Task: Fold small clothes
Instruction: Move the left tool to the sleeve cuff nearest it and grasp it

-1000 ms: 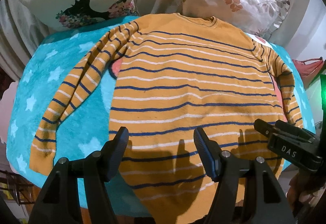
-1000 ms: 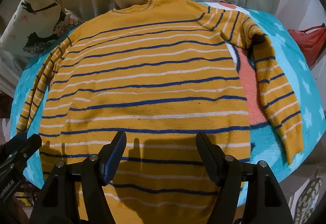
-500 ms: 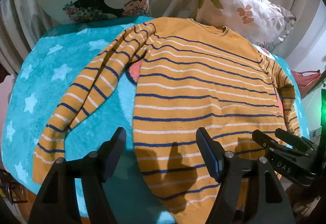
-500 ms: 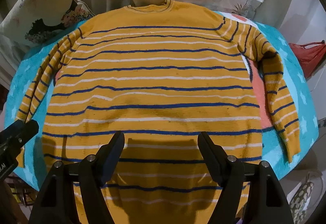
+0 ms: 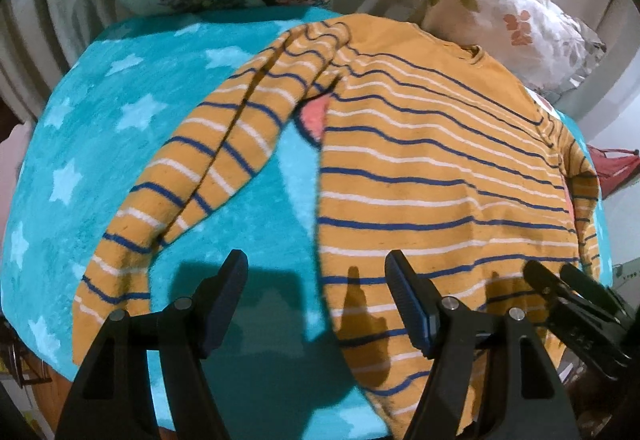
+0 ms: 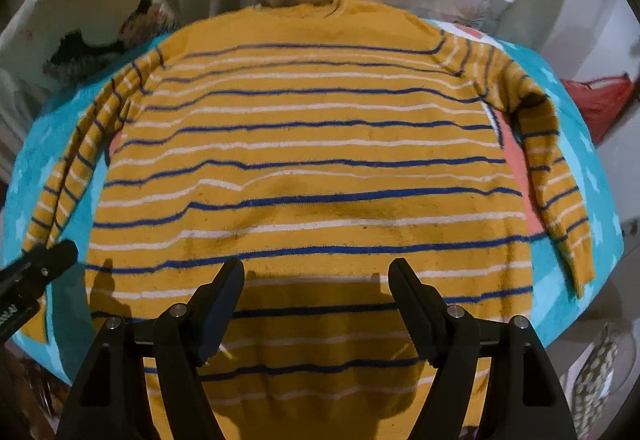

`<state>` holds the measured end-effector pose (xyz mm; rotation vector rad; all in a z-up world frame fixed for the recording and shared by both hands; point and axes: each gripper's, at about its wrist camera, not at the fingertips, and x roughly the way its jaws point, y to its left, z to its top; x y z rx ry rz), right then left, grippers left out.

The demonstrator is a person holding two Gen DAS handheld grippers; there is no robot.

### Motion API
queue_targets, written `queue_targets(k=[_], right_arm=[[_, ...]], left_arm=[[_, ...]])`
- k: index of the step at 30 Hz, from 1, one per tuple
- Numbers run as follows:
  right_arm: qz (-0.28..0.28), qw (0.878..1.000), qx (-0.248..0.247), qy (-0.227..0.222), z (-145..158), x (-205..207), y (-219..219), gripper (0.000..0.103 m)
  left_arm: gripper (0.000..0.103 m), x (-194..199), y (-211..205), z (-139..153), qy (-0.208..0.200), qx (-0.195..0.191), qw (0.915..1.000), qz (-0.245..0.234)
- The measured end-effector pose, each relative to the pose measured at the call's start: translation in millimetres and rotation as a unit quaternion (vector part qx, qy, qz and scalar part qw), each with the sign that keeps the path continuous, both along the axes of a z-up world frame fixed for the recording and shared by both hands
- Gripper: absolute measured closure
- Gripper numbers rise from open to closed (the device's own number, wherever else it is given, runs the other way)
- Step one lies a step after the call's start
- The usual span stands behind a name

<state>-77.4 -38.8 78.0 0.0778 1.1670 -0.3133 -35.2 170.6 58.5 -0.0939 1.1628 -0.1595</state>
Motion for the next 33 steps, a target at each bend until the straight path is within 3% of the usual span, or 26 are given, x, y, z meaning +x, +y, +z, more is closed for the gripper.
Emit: queue_targets(k=[5, 10, 13, 15, 18, 21, 25, 27, 30, 33], right_arm=[[-0.031, 0.999, -0.003, -0.024, 10, -16, -3, 0.024], [-0.002, 0.998, -0.039, -0.043, 36, -32, 13, 0.024], [-0.02, 0.996, -0.057, -0.06, 45, -40, 5, 0.018], [-0.027, 0.997, -0.054, -0.047, 38, -37, 0, 0.018], [0.006, 0.999, -0.032, 0.007, 7, -18, 9, 0.018], [0.013, 1.0, -0.015, 0.018, -6, 1, 14, 0.018], [0.025, 1.0, 0.005, 0.005, -4, 23, 18, 0.018], [0.033, 0.999, 0.003, 0.002, -4, 27, 18, 0.018], [0.027, 1.0, 0.008, 0.009, -12, 27, 13, 0.018], [0.006, 1.0, 0.019, 0.016, -28, 36, 6, 0.018]], left_arm=[[0.033, -3, 7, 3, -0.003, -0.015, 0.9995, 0.028], [0.033, -8, -8, 1, 0.019, -0.045, 0.9984, 0.028], [0.033, -17, -21, 8, -0.004, -0.039, 0.9992, 0.007], [0.033, -21, -17, 10, -0.02, -0.031, 0.9992, 0.014], [0.033, -28, 5, 21, -0.054, -0.005, 0.9978, 0.039], [0.032, -29, 43, 30, -0.083, 0.041, 0.9934, 0.067], [0.029, -28, 115, 11, -0.059, 0.081, 0.9868, 0.127], [0.029, -26, 135, -2, -0.036, 0.085, 0.9877, 0.126], [0.029, -28, 140, -13, -0.033, 0.083, 0.9922, 0.087], [0.03, -25, 137, -26, -0.009, 0.029, 0.9979, 0.057]])
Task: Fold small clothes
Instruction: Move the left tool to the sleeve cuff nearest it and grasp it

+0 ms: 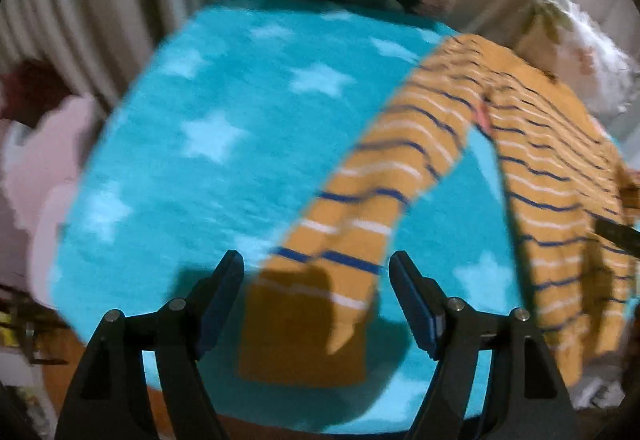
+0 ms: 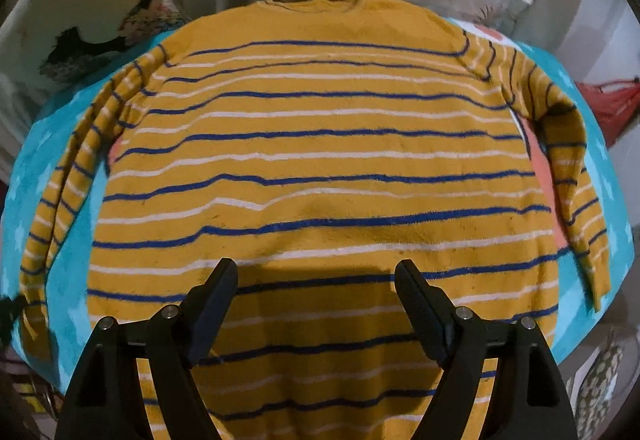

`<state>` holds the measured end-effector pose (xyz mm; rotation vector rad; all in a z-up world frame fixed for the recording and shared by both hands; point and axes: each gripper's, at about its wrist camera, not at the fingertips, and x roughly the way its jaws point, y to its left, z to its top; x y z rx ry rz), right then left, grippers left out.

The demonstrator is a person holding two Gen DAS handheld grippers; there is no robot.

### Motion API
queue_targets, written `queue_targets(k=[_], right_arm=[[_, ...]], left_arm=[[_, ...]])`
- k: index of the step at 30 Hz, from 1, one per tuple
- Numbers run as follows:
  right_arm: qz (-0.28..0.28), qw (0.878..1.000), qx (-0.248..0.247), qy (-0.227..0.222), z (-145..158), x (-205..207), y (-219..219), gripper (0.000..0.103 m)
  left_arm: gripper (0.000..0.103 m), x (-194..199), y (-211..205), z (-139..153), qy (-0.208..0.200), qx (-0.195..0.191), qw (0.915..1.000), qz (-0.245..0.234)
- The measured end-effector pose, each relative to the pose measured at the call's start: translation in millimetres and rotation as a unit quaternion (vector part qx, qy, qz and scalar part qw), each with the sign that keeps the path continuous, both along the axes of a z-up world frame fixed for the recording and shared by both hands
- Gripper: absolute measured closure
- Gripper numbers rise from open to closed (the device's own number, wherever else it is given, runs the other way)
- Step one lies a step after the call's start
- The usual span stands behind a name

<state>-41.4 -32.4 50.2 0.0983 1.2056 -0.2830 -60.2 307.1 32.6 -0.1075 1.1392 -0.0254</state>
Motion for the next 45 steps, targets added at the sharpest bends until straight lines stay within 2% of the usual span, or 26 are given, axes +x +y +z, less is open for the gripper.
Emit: queue_targets(k=[1, 3, 4, 6, 7, 9, 10, 11, 12, 14, 15, 17, 18, 19, 21, 23, 26, 28, 31, 32, 35, 37, 39, 43, 45], right_arm=[[-0.004, 1.0, 0.002, 0.002, -2, 1, -2, 0.018], [-0.011, 1.0, 0.003, 0.005, -3, 3, -5, 0.018], [-0.013, 1.0, 0.002, 0.005, -3, 4, -6, 0.018], [-0.016, 1.0, -0.001, 0.002, -1, 6, -7, 0.018], [-0.017, 1.0, -0.003, 0.001, 1, 7, -9, 0.018], [-0.02, 1.0, -0.004, 0.0, 2, 10, -11, 0.018], [-0.021, 1.0, -0.004, 0.0, 2, 10, -12, 0.018], [-0.02, 1.0, -0.004, 0.0, 2, 11, -13, 0.018], [-0.019, 1.0, -0.003, 0.001, 2, 12, -12, 0.018], [-0.016, 1.0, -0.001, 0.006, 0, 14, -10, 0.018], [-0.011, 1.0, 0.002, 0.01, -1, 15, -7, 0.018], [-0.001, 1.0, 0.004, 0.014, -1, 17, 0, 0.018], [0.006, 1.0, 0.004, 0.015, -1, 18, 3, 0.018], [0.013, 1.0, 0.003, 0.016, 0, 18, 6, 0.018], [0.02, 1.0, 0.003, 0.019, -1, 18, 10, 0.018], [0.021, 1.0, 0.003, 0.02, -2, 18, 11, 0.018], [0.018, 0.999, 0.002, 0.028, -6, 16, 10, 0.018], [0.013, 0.999, 0.007, 0.033, -8, 15, 10, 0.018], [0.012, 0.999, 0.013, 0.035, -8, 16, 10, 0.018], [0.013, 0.999, 0.012, 0.034, -7, 15, 10, 0.018], [0.016, 0.999, 0.006, 0.036, -6, 13, 12, 0.018], [0.016, 0.999, 0.006, 0.042, -10, 11, 11, 0.018], [0.014, 0.999, 0.007, 0.048, -12, 10, 10, 0.018], [0.016, 0.999, 0.003, 0.048, -11, 12, 7, 0.018], [0.018, 0.999, 0.0, 0.044, -8, 14, 6, 0.018]], left_arm=[[0.049, 5, -1, -9, 0.02, -0.008, 0.9998, -0.002], [0.076, 11, 1, -12, 0.03, 0.01, 0.9995, 0.001], [0.096, 17, 10, -7, 0.033, -0.02, 0.9992, -0.004], [0.096, 31, 43, 2, 0.04, -0.114, 0.9925, 0.02], [0.096, 36, 57, 5, 0.034, -0.128, 0.9905, 0.037], [0.096, 53, 98, 16, 0.012, -0.133, 0.987, 0.089], [0.095, 60, 120, 20, 0.001, -0.148, 0.9817, 0.12], [0.094, 68, 145, 22, -0.01, -0.166, 0.9727, 0.161], [0.09, 73, 163, 25, -0.021, -0.172, 0.9666, 0.189], [0.087, 81, 187, 33, -0.043, -0.143, 0.9617, 0.23], [0.087, 82, 192, 37, -0.051, -0.131, 0.9606, 0.24], [0.077, 81, 206, 42, -0.063, -0.136, 0.9559, 0.252], [0.066, 77, 209, 43, -0.066, -0.139, 0.953, 0.261], [0.063, 72, 214, 42, -0.067, -0.14, 0.9501, 0.271], [0.062, 63, 214, 38, -0.058, -0.151, 0.9479, 0.274], [0.062, 58, 214, 30, -0.048, -0.166, 0.9493, 0.263], [0.059, 48, 193, 11, -0.025, -0.189, 0.9529, 0.236], [0.059, 47, 177, -4, -0.007, -0.177, 0.9596, 0.218], [0.059, 57, 154, -16, 0.003, -0.075, 0.9787, 0.191], [0.059, 64, 150, -16, 0.002, -0.048, 0.9818, 0.184], [0.059, 94, 151, -7, -0.005, -0.001, 0.985, 0.172], [0.059, 122, 164, -4, -0.003, 0.03, 0.9816, 0.188], [0.059, 143, 183, -5, 0.004, 0.035, 0.9757, 0.216], [0.059, 159, 223, 7, -0.009, -0.003, 0.9592, 0.282], [0.054, 149, 234, 17, -0.025, -0.049, 0.9546, 0.293]])
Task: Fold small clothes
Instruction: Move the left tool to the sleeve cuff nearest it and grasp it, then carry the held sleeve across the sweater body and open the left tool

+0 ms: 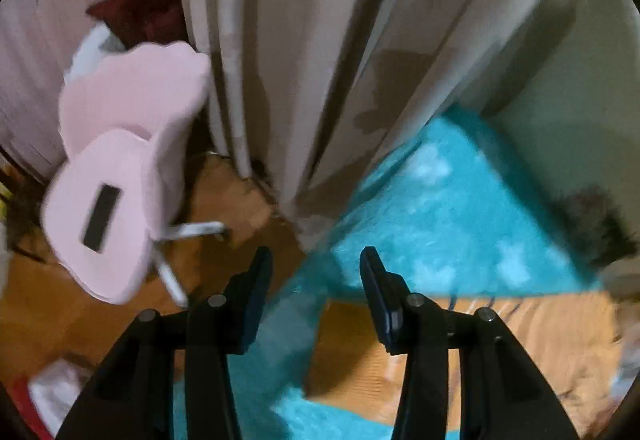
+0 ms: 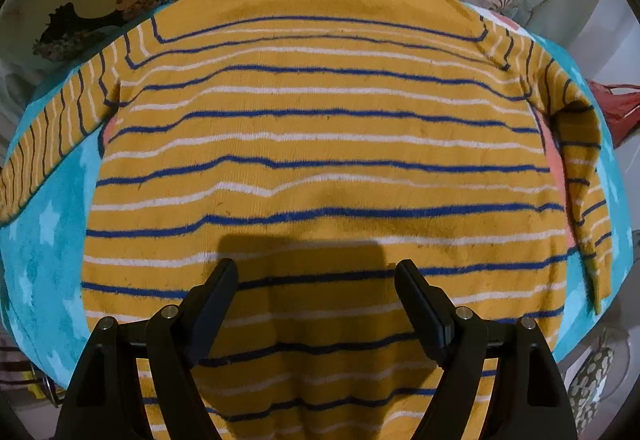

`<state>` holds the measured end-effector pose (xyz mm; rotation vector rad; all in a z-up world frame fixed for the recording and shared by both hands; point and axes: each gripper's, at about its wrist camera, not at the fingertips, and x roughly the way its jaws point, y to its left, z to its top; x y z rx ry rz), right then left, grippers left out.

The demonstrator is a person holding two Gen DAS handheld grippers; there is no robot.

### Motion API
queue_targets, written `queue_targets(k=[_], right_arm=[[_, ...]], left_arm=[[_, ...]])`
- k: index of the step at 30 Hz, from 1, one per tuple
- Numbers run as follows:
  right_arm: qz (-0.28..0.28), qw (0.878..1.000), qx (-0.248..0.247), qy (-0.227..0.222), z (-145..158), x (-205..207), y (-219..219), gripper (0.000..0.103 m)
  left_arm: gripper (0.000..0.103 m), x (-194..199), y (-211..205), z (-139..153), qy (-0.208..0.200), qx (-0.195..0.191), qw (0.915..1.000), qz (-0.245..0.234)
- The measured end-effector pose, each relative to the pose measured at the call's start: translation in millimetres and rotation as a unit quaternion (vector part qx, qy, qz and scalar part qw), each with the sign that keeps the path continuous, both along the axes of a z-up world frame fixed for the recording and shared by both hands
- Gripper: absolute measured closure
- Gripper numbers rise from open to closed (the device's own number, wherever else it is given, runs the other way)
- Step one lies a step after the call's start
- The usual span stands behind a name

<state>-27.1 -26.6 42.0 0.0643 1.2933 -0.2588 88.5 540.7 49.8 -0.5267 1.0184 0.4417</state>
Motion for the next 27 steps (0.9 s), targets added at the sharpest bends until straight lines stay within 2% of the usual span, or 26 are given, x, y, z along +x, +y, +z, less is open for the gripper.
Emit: queue_targets(k=[1, 3, 6, 9, 11, 14, 20, 21, 22, 24, 27], right_arm=[[0.003, 1.0, 0.0, -0.001, 1, 1, 0, 0.018], [0.007, 1.0, 0.003, -0.002, 2, 4, 2, 0.018], [0.025, 1.0, 0.009, -0.01, 4, 12, 11, 0.018], [0.044, 0.999, 0.006, -0.022, 8, 26, 27, 0.018], [0.05, 0.998, 0.008, -0.028, 11, 36, 38, 0.018], [0.062, 0.998, 0.005, -0.033, 16, 48, 51, 0.018], [0.088, 0.995, -0.014, -0.038, 25, 49, 64, 0.018], [0.089, 0.995, -0.017, -0.039, 27, 48, 64, 0.018], [0.089, 0.995, -0.021, -0.039, 28, 45, 62, 0.018], [0.087, 0.995, -0.029, -0.039, 29, 40, 57, 0.018], [0.076, 0.996, -0.03, -0.043, 34, 34, 42, 0.018]], left_arm=[[0.046, -10, 1, 3, -0.014, -0.028, 0.9995, 0.001], [0.04, -27, -4, 3, -0.028, -0.066, 0.9974, -0.005], [0.039, -57, -23, -14, -0.022, -0.122, 0.9922, -0.018], [0.039, -69, -45, -41, -0.011, -0.187, 0.9818, -0.034], [0.035, -71, -57, -36, -0.029, -0.159, 0.9859, -0.044], [0.034, -58, -63, -39, -0.048, -0.187, 0.98, -0.049], [0.035, -26, -65, -41, -0.06, -0.171, 0.9828, -0.033], [0.059, -23, -65, -40, -0.059, -0.17, 0.9833, -0.03], [0.095, -20, -65, -41, -0.053, -0.173, 0.9831, -0.028], [0.094, -18, -62, -40, -0.046, -0.186, 0.9813, -0.018], [0.095, -29, -74, -13, -0.061, -0.154, 0.9859, -0.025]])
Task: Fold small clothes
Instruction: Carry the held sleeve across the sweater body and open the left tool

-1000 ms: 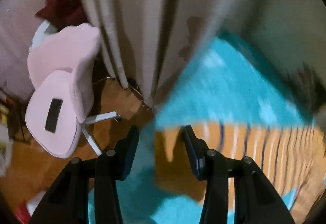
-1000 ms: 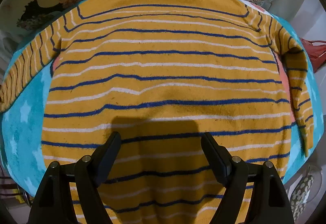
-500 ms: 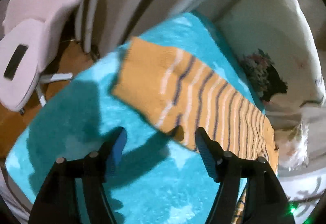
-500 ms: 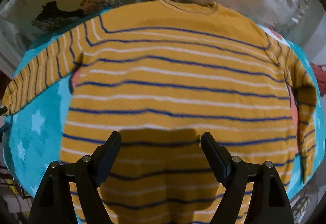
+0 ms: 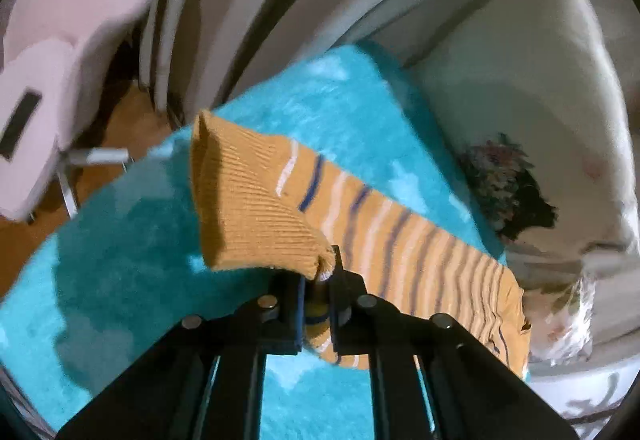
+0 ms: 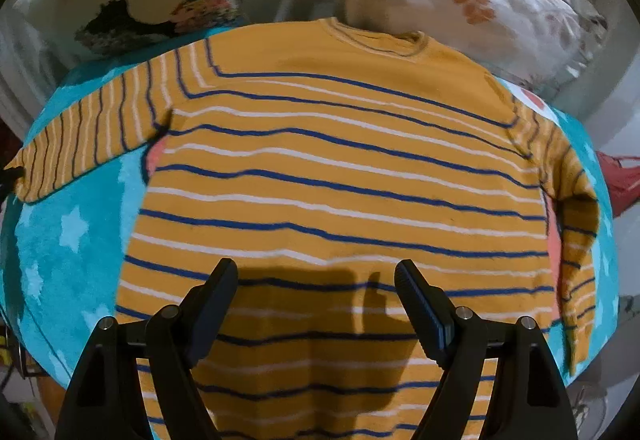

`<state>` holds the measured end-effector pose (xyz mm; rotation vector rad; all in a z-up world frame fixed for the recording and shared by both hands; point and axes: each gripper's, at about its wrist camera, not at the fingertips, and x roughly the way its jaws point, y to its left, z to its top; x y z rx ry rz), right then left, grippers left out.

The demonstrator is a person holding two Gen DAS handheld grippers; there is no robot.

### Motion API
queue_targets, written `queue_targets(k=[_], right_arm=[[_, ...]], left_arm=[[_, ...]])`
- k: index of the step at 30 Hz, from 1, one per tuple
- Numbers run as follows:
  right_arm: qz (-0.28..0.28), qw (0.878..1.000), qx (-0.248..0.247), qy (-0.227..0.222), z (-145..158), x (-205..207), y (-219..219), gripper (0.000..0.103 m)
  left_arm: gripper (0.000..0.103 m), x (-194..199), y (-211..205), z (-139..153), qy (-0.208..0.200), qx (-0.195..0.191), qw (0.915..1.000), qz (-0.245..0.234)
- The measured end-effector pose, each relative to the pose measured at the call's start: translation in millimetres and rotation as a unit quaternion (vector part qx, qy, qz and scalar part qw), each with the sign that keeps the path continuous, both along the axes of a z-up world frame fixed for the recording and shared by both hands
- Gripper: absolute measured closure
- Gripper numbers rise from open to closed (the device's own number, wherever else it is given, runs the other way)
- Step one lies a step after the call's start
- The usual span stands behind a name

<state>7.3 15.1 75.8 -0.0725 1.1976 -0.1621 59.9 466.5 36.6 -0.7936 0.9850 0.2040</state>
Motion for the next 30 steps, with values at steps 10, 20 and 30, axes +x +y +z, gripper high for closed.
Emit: queue_targets(k=[10, 20, 30], right_arm=[[-0.069, 0.995, 0.056, -0.037, 15, -33, -89, 0.018], [-0.13, 0.985, 0.092, -0.069, 40, -84, -227, 0.018], [-0.212, 0.972, 0.081, -0.059, 42, -152, -359, 0.018]], left_arm=[[0.095, -20, -147, 134, -0.126, 0.097, 0.9781, -0.134], [0.095, 8, -415, 154, -0.16, 0.039, 0.936, -0.311], [0.094, 21, -634, 61, -0.074, 0.02, 0.8971, -0.435]])
